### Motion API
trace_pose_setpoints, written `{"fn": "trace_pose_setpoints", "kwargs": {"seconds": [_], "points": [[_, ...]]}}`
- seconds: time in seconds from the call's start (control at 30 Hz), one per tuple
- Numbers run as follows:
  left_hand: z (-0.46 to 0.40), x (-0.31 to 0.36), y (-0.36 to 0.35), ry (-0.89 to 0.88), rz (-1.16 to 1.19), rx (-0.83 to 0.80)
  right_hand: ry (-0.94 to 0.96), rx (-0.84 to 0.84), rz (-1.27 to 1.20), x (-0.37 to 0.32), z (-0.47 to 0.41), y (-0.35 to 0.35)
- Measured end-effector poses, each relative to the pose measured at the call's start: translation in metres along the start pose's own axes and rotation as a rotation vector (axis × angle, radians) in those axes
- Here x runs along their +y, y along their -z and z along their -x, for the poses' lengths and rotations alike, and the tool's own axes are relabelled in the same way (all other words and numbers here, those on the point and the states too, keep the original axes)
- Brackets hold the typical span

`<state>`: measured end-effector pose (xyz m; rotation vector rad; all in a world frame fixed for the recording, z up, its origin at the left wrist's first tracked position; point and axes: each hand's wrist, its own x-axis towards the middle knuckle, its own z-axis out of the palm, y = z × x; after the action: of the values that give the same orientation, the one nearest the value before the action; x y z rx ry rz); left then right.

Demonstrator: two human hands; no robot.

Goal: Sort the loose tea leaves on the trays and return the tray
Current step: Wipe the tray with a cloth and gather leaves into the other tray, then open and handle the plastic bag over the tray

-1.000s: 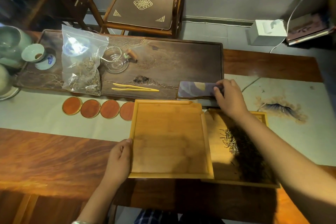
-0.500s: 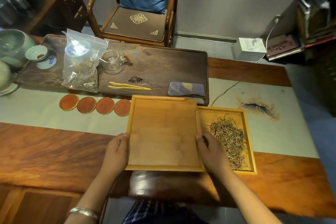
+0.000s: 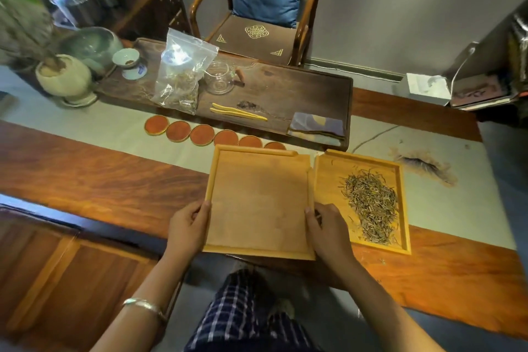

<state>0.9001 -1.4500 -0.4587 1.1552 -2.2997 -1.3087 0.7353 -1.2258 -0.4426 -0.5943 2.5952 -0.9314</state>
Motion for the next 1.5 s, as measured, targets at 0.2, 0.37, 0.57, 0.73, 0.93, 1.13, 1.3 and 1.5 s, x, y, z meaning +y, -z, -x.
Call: {"fn": "trace_pose_setpoints", "kwargs": {"seconds": [0.2, 0.37, 0.57, 0.73, 0.93, 1.13, 1.3, 1.5], "points": [[-0.027, -0.019, 0.022, 0.026, 0.041, -0.058, -0.037, -0.011, 0.038, -0.015, -0.011, -0.029], [-0.074, -0.029, 0.034, -0.002, -0.145, -0.149, -0.099, -0.021, 0.12, -0.025, -0.027, -0.055], [-0.114, -0.036, 0.032, -0.027, -0.259, -0.293, -0.202, -0.001, 0.183, -0.03, -0.042, -0.079], [-0.126, -0.042, 0.031, -0.066, -0.26, -0.358, -0.269, -0.018, 0.193, -0.033, -0.045, -0.087], [-0.129, -0.051, 0.029, -0.023, -0.278, -0.413, -0.279, -0.053, 0.195, -0.027, -0.039, -0.091], [-0.131, -0.048, 0.025, 0.012, -0.296, -0.416, -0.291, -0.055, 0.182, -0.022, -0.044, -0.094], [-0.135, -0.049, 0.024, 0.018, -0.321, -0.437, -0.299, -0.067, 0.172, -0.019, -0.045, -0.095], [-0.14, -0.045, 0.03, 0.048, -0.317, -0.502, -0.338, -0.205, 0.227, -0.019, -0.05, -0.085]]}}
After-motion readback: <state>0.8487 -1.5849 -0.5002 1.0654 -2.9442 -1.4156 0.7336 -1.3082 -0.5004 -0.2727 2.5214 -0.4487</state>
